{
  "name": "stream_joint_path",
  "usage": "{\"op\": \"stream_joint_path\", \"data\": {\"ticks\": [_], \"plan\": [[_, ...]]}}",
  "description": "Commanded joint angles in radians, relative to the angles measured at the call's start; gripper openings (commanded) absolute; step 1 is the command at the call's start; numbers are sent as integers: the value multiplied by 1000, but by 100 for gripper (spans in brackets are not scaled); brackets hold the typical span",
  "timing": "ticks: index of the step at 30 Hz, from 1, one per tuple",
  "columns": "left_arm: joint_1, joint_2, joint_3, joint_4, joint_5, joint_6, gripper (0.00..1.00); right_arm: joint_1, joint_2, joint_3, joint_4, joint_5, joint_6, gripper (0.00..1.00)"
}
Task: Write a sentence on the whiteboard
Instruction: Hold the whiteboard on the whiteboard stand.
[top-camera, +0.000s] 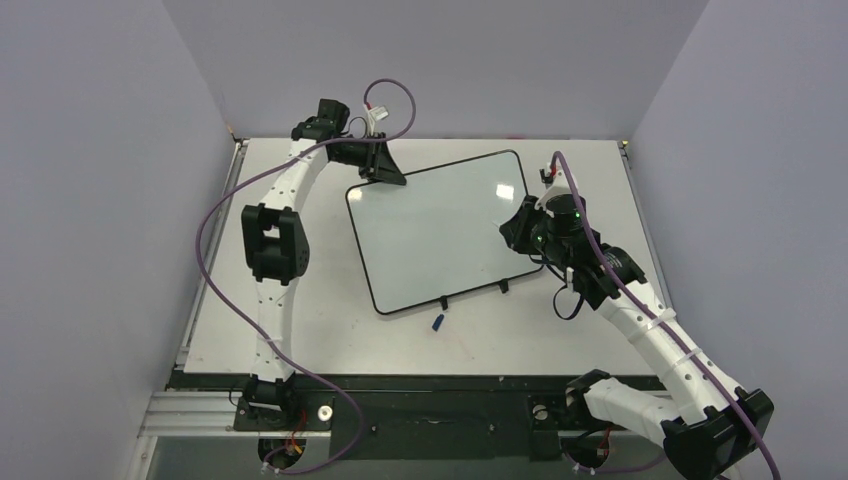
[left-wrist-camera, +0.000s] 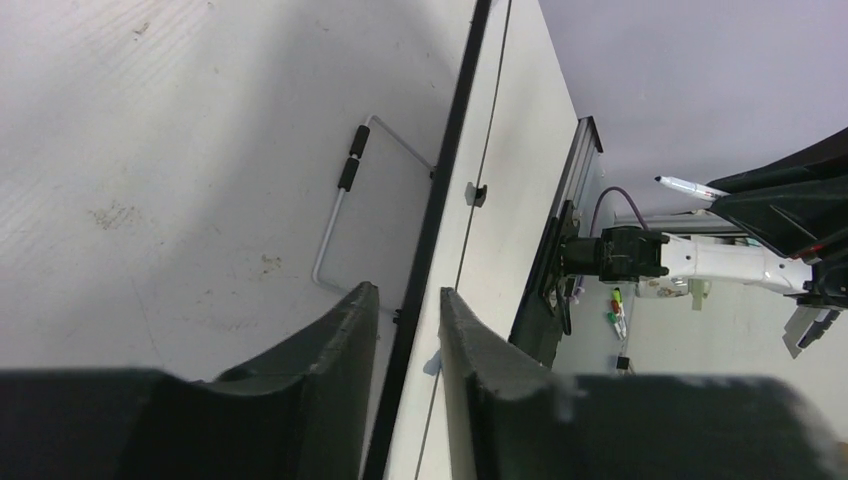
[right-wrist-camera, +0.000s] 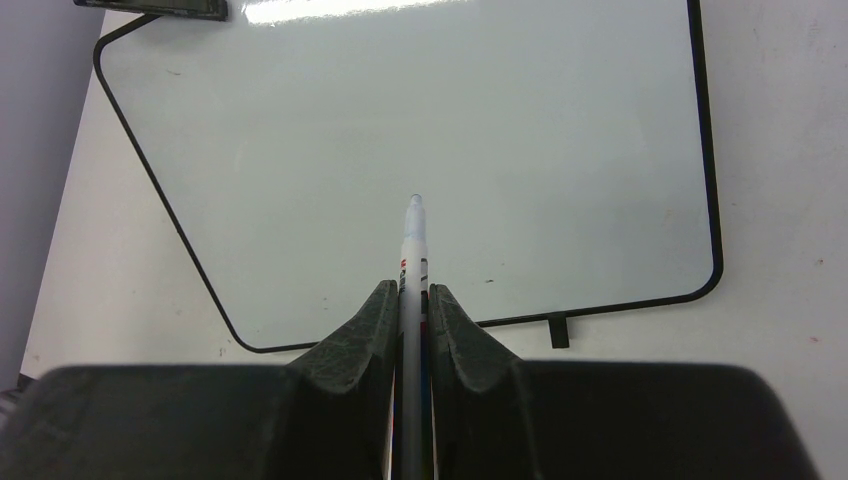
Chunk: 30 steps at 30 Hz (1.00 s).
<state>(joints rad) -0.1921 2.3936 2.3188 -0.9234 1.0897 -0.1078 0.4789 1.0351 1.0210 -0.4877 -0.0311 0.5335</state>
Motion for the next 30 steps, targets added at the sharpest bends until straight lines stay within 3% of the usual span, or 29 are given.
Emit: {"op": "stream_joint_path", "data": {"ticks": [1, 7, 10, 22, 30], "plan": [[-12, 9, 54, -44, 14, 49, 21, 4, 2, 28, 14, 1, -14, 0], [-20, -3, 56, -81, 7, 93, 12, 4, -2, 28, 14, -2, -14, 0], [-29, -23, 51, -97, -3, 141, 0, 5, -3, 27, 14, -6, -14, 0], [-82, -176, -79, -89, -147, 311, 0, 21, -12, 36, 10, -6, -16, 0], [-109, -302, -231, 17, -221, 344, 0, 35, -20, 31, 9, -2, -21, 0]]}}
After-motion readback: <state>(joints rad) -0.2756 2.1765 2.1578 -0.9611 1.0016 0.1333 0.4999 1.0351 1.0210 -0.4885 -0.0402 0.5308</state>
